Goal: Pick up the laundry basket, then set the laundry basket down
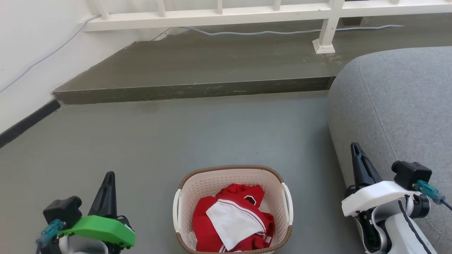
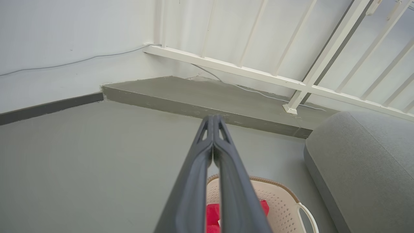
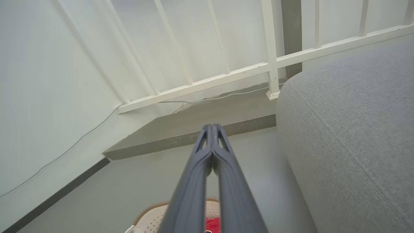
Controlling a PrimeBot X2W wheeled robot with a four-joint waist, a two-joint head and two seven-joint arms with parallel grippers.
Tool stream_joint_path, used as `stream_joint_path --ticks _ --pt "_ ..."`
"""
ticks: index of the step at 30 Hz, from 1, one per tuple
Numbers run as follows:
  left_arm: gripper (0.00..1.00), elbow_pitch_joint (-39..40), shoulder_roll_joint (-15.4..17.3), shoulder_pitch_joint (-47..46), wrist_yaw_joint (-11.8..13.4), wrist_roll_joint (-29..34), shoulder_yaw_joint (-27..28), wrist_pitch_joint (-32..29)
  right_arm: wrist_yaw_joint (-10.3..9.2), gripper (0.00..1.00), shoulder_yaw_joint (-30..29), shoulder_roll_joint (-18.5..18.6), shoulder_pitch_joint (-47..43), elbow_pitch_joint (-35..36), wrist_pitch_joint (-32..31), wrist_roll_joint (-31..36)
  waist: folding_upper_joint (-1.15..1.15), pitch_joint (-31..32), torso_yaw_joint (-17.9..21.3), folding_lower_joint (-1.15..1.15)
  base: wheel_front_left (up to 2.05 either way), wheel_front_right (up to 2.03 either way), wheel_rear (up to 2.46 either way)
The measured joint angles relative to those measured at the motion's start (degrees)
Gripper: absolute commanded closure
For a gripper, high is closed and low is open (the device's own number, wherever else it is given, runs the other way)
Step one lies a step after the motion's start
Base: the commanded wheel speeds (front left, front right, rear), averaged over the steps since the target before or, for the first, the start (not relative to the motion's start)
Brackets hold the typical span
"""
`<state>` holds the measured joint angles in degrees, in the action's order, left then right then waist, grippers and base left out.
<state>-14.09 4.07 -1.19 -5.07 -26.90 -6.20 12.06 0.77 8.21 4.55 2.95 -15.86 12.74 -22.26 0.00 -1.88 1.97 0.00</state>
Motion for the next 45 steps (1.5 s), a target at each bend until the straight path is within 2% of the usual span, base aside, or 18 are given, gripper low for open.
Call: stream_joint_path --ticks 9,45 --pt "1.0 -0.2 -0.2 0.0 0.0 -7.5 0.8 -2.0 0.71 1.0 -1.4 -0.3 0.0 -0.3 -2.2 -8.7 0.0 0.2 -0.2 0.0 0.0 0.0 0.0" --pt "1.0 -0.9 -1.1 -0.3 -0.7 -30.9 5.5 -9.3 2.78 1.0 -7.8 -1.0 0.1 -0.4 -9.6 -33.9 0.0 0.9 -1.0 0.0 0.0 0.0 0.0"
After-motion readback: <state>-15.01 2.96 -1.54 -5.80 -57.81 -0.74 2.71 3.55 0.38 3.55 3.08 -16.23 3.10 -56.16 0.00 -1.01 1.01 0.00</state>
